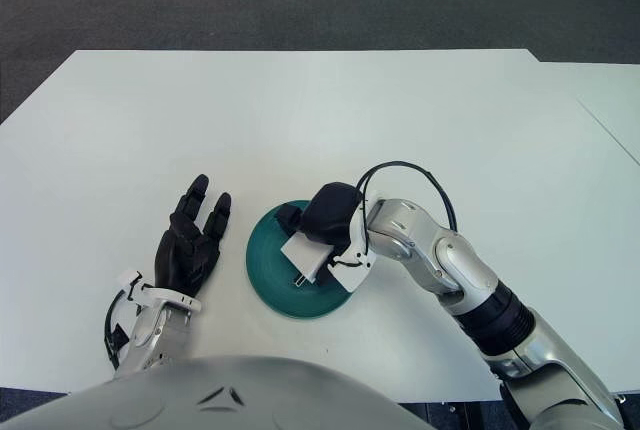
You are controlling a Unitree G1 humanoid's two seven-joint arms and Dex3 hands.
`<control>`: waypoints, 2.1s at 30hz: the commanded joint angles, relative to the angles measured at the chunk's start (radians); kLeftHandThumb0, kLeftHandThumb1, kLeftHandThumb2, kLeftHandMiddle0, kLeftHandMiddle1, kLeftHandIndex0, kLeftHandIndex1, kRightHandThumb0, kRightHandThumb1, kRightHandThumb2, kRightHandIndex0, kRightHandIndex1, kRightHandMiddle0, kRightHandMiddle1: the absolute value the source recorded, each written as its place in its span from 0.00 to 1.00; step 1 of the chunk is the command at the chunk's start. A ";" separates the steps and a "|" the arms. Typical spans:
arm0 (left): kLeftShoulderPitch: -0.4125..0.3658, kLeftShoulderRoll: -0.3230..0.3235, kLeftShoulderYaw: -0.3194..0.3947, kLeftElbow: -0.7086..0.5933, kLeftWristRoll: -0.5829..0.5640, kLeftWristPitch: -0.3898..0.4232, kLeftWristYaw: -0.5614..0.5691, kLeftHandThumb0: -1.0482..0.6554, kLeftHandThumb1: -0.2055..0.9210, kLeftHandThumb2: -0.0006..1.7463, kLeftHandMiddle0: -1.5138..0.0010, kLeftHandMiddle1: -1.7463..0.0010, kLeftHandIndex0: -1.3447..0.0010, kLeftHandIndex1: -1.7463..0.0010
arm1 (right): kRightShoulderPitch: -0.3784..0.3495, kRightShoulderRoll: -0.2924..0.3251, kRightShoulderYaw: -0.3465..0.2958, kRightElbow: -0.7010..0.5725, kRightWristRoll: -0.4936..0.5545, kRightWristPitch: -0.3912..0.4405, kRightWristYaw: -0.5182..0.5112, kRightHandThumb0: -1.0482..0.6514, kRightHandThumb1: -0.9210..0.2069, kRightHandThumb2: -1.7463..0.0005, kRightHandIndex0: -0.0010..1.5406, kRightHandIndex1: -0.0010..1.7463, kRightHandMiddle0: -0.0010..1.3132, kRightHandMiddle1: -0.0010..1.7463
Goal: Put the charger into the plate.
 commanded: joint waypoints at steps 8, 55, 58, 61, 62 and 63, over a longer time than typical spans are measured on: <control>0.019 -0.049 -0.016 0.025 0.059 0.011 0.037 0.09 1.00 0.61 0.94 1.00 1.00 0.86 | 0.000 0.038 -0.008 0.051 0.022 -0.010 -0.044 0.26 0.00 0.61 0.75 1.00 0.52 1.00; -0.027 -0.050 0.012 0.065 0.091 0.046 0.166 0.14 1.00 0.59 0.90 0.99 1.00 0.79 | 0.040 0.061 -0.041 0.271 0.015 -0.164 -0.421 0.00 0.00 0.44 0.00 0.00 0.00 0.00; -0.036 -0.048 0.021 0.077 0.084 0.046 0.156 0.14 1.00 0.59 0.90 0.99 1.00 0.79 | 0.041 0.066 -0.041 0.285 0.008 -0.162 -0.439 0.00 0.00 0.44 0.00 0.00 0.00 0.00; -0.050 -0.046 0.031 0.094 0.078 0.045 0.145 0.14 1.00 0.58 0.89 0.99 1.00 0.79 | 0.039 0.071 -0.044 0.293 0.012 -0.158 -0.446 0.00 0.00 0.44 0.00 0.00 0.00 0.00; -0.054 -0.044 0.033 0.100 0.083 0.044 0.144 0.14 1.00 0.58 0.89 0.99 1.00 0.79 | 0.040 0.075 -0.047 0.296 0.018 -0.157 -0.449 0.00 0.00 0.44 0.00 0.00 0.00 0.00; -0.057 -0.041 0.035 0.106 0.090 0.041 0.143 0.14 1.00 0.58 0.89 0.99 1.00 0.79 | 0.041 0.078 -0.050 0.298 0.022 -0.155 -0.453 0.00 0.00 0.43 0.00 0.00 0.00 0.00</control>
